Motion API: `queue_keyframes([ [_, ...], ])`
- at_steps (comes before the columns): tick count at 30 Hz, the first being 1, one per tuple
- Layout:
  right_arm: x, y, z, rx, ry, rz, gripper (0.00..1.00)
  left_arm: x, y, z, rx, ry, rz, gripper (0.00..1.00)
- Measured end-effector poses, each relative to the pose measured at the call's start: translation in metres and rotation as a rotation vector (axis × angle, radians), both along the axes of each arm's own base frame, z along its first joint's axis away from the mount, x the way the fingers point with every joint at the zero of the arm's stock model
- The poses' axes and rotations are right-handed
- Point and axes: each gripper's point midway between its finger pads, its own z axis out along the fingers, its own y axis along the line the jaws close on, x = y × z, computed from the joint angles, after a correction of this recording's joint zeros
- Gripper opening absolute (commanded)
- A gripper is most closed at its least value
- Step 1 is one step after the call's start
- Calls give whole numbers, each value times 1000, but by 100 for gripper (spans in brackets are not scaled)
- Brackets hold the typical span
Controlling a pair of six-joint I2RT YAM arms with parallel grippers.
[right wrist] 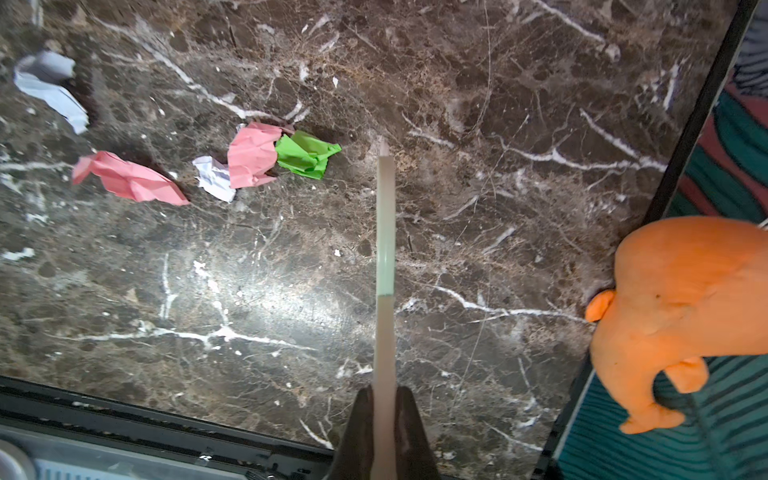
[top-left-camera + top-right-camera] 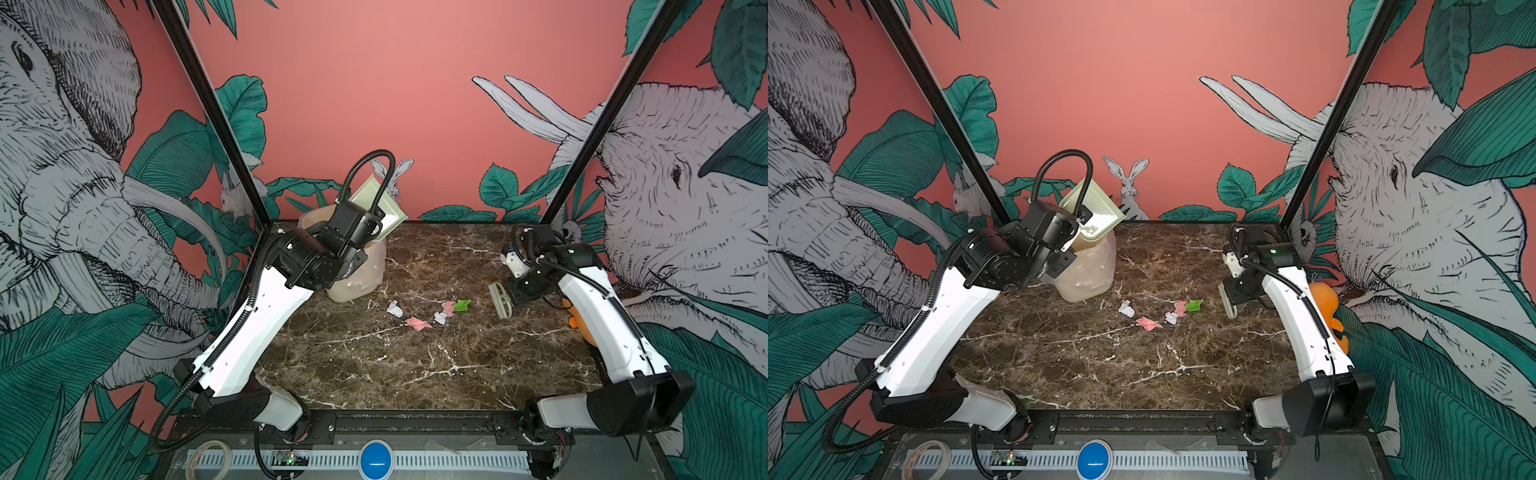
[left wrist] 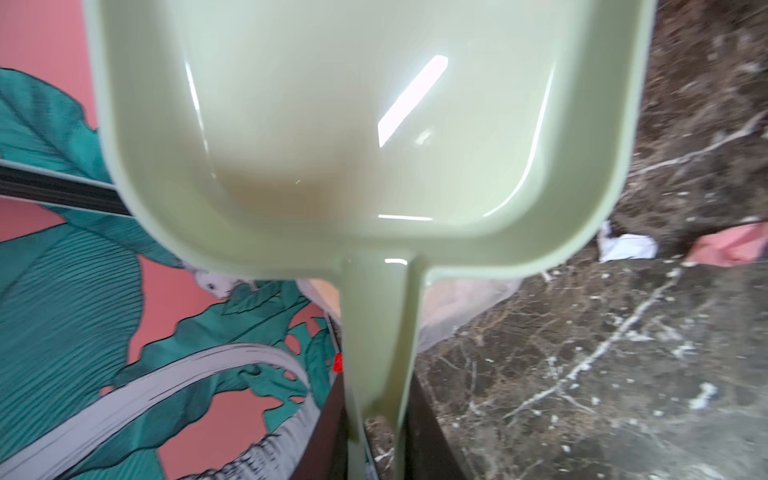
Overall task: Sweep away the paper scraps from the table
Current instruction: 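Lower the empty dustpan near the pink and white scraps while the right brush approaches, then sweep the green scrap into the dustpan with the right brush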
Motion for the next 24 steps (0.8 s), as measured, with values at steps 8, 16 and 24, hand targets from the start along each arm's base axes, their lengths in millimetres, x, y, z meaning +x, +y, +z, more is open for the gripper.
queue_keyframes([
  [8, 31, 28, -20, -157, 18, 212, 0, -46, -48, -96, -79, 271, -99, 0],
  [16, 44, 42, -31, -263, 8, 392, 0, -102, -60, -194, -109, 507, -104, 0],
  [24, 38, 45, -54, -351, 35, 529, 0, -125, -51, -226, -133, 584, -81, 0],
])
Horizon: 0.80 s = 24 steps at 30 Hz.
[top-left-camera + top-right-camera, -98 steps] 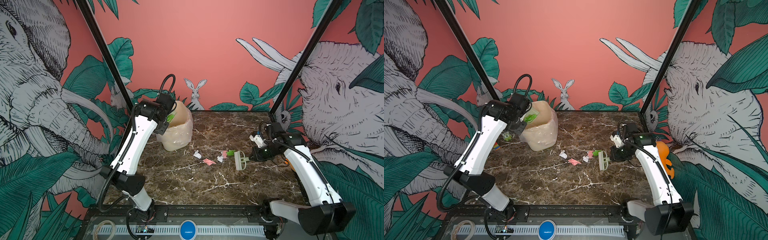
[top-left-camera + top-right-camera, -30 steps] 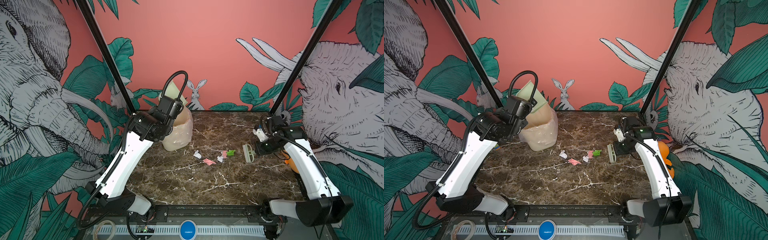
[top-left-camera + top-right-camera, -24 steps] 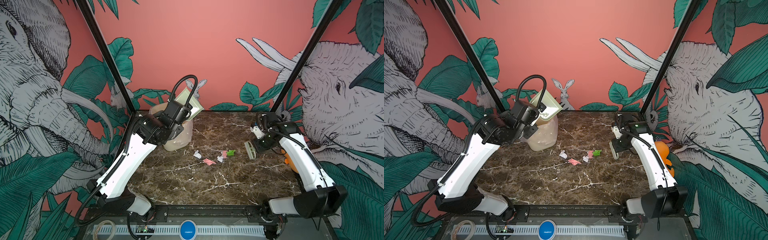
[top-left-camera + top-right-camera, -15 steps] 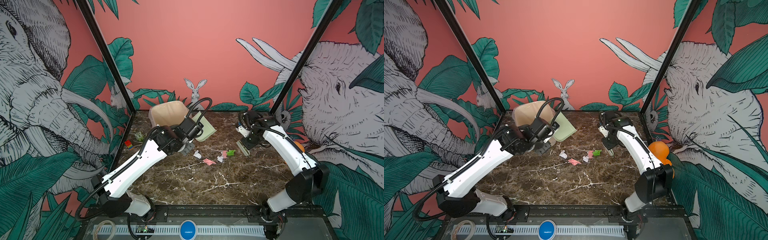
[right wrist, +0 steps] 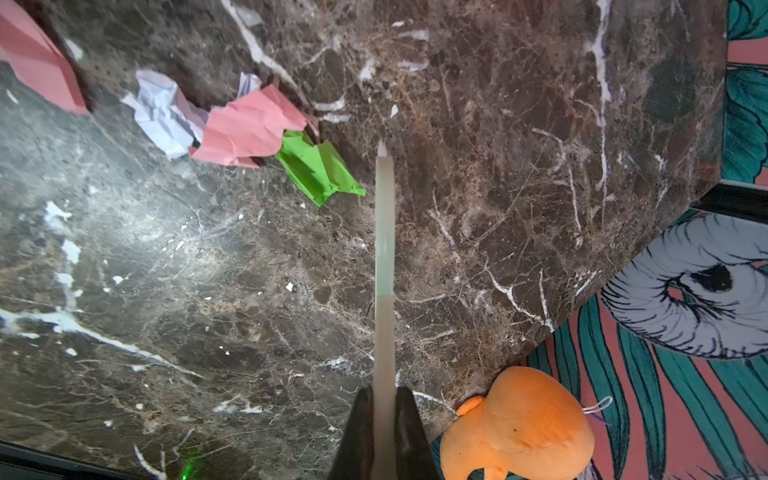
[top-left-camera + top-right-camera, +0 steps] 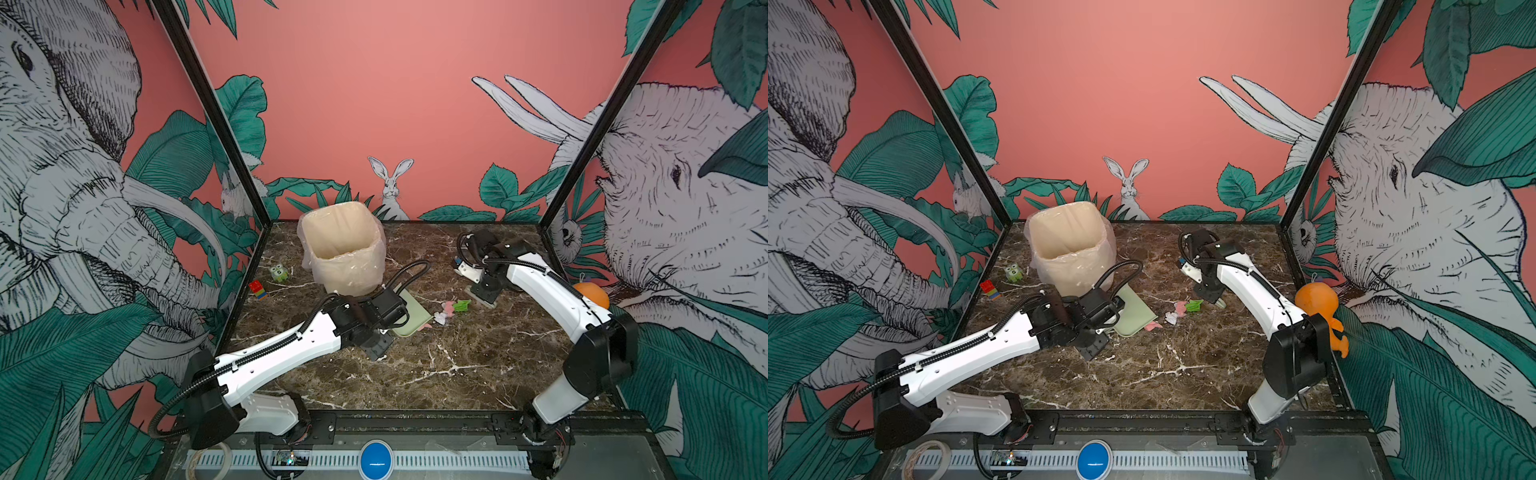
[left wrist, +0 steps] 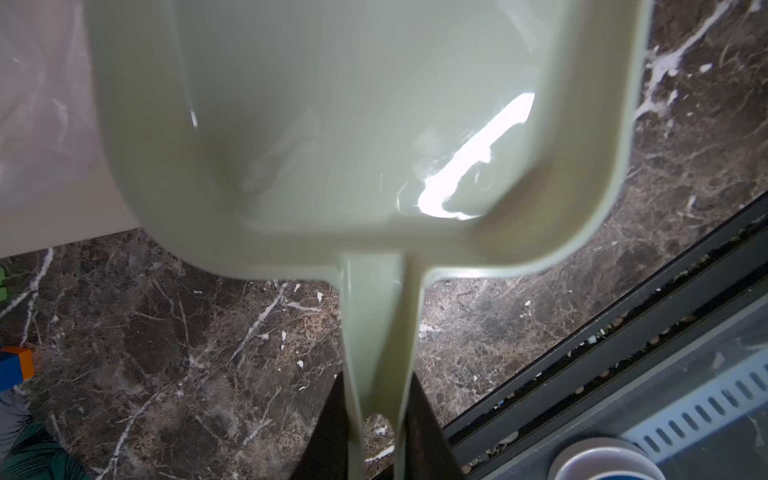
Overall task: Sweep away the paper scraps from the table
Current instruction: 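Sweep the green scrap into the dustpan with the right brush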
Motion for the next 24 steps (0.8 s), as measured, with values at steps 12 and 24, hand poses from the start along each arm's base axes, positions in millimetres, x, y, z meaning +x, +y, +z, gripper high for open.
queue_keyframes([
  [12, -49, 40, -4, -56, 54, 142, 0, -19, 5, -29, 25, 63, -14, 0],
  [24, -51, 25, 14, -103, 3, 84, 0, -35, -8, -47, 20, 102, -68, 0],
])
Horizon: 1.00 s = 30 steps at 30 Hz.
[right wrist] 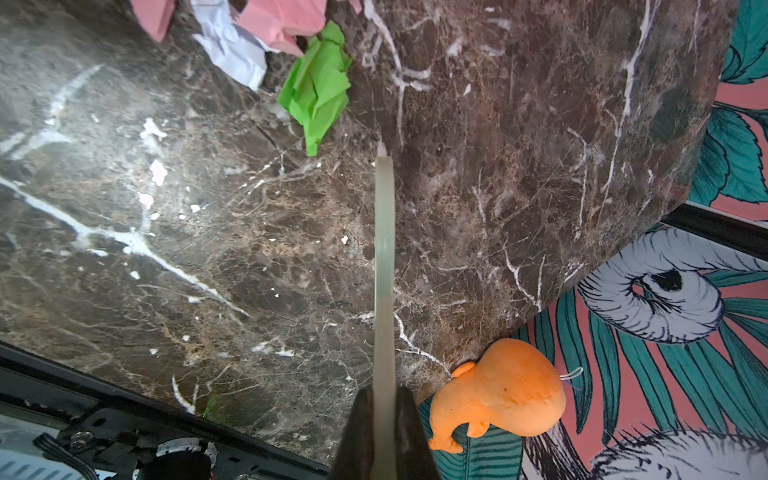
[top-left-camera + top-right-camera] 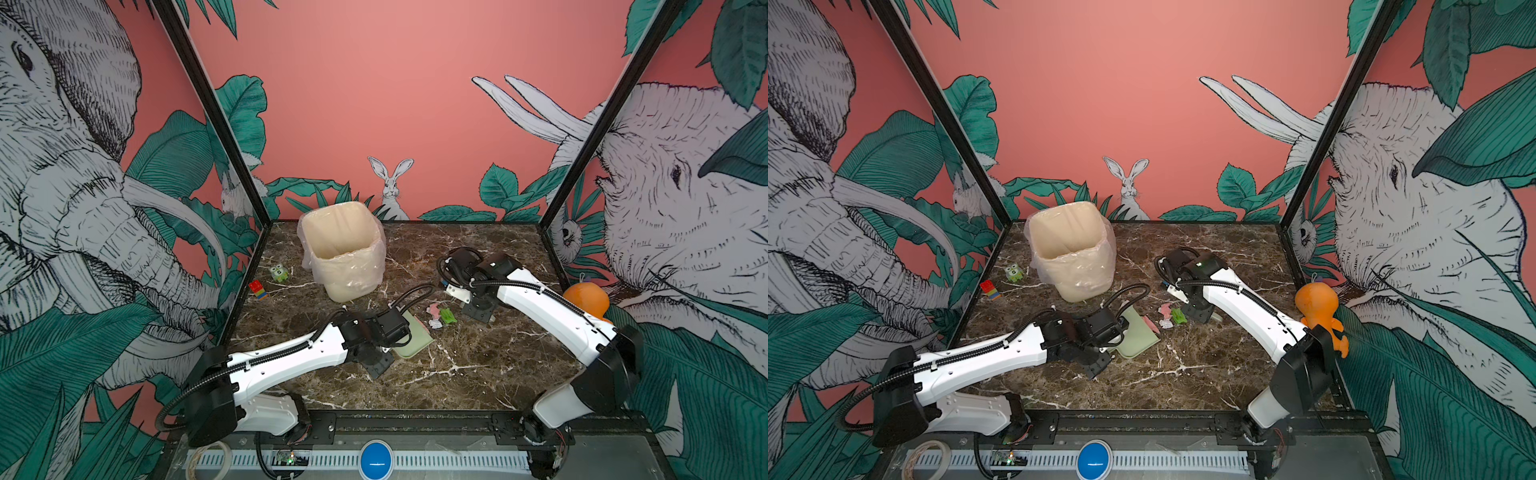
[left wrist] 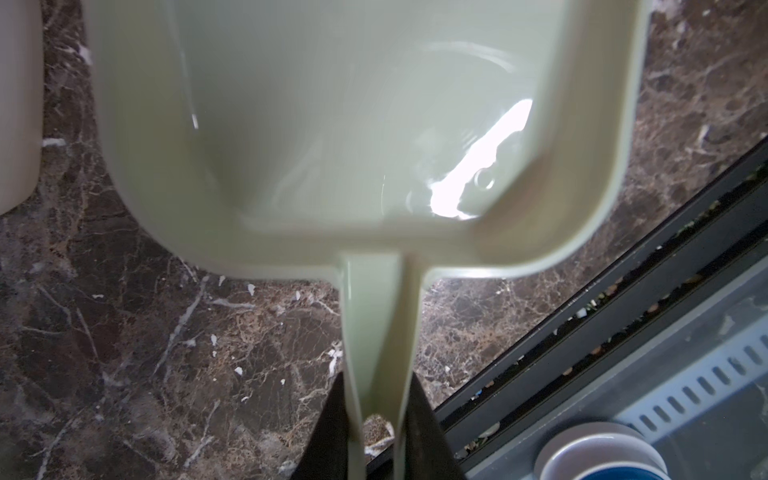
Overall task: Sweep away the paper scraps from the table
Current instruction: 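Sweep the green scrap into the dustpan with the right brush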
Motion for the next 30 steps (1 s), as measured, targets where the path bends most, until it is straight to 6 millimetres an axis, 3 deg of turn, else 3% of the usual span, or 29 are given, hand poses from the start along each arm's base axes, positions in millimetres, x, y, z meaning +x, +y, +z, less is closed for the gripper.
queue_keyframes([
  [8, 29, 22, -17, 0, -4, 45, 0, -12, 4, -14, 3, 29, 10, 0],
  [14, 31, 34, -28, 3, 20, 95, 0, -18, 10, -19, 11, 38, 18, 0],
  [21, 10, 50, -28, 10, 54, 160, 0, -20, 13, -22, 13, 43, 23, 0],
  [30, -43, 57, -15, 2, 119, 187, 0, -23, 11, -23, 7, 54, 18, 0],
])
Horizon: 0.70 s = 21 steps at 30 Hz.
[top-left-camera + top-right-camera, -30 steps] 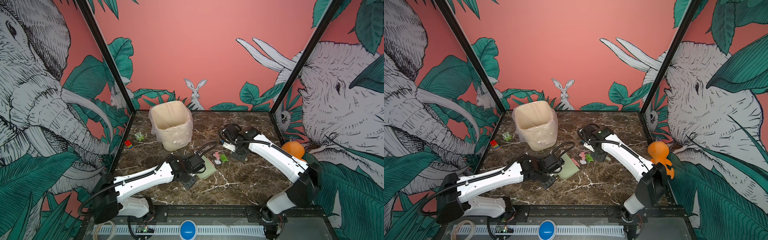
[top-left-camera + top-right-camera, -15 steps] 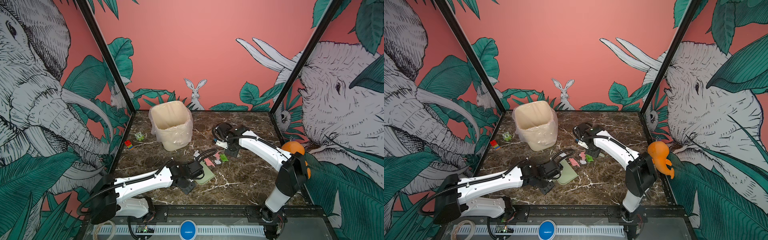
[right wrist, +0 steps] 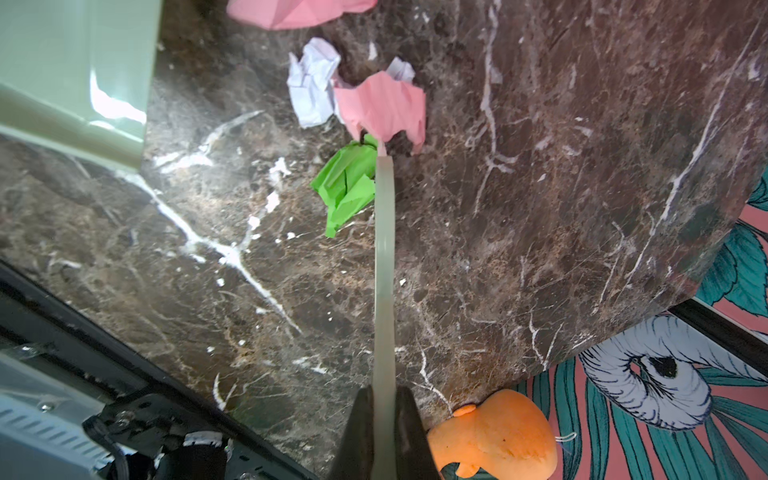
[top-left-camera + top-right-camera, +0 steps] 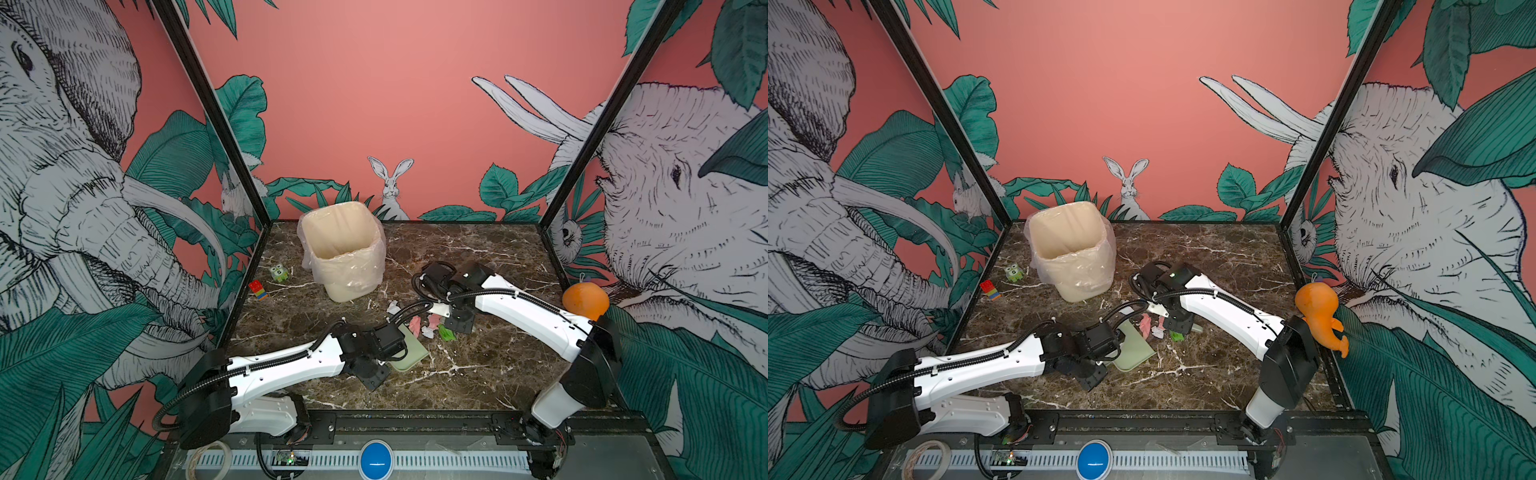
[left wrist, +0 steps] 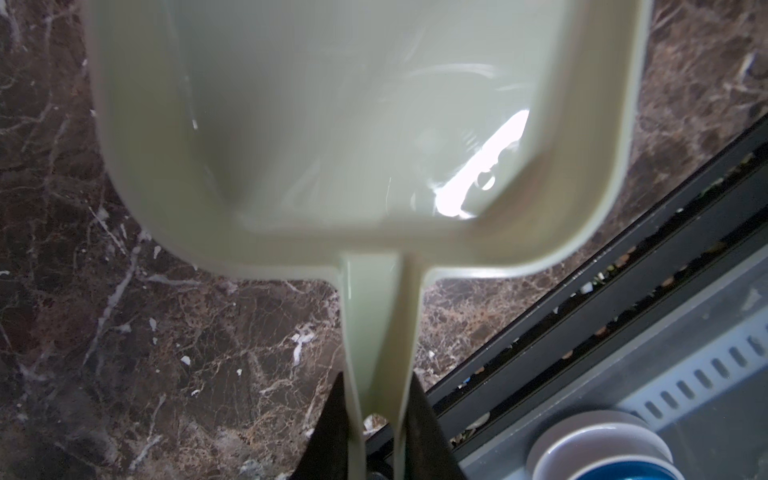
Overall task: Sweep away the paper scraps from the table
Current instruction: 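Sweep the green scrap into the dustpan with the right brush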
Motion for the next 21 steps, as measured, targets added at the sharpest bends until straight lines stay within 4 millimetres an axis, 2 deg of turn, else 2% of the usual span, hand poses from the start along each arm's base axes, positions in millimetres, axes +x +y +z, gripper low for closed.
queue_keyframes([
  [6, -33, 0, 3, 5, 63, -7, 0, -4, -2, -1, 0, 6, -15, 0],
  [10, -45, -1, 5, 5, 91, -30, 0, -6, -2, -2, 6, 13, -23, 0],
  [14, -43, -7, 13, 11, 66, -82, 0, -8, -3, -5, 17, 24, -31, 0],
  [21, -27, -23, 20, 34, 22, -245, 0, -14, -4, -12, 38, 54, -52, 0],
])
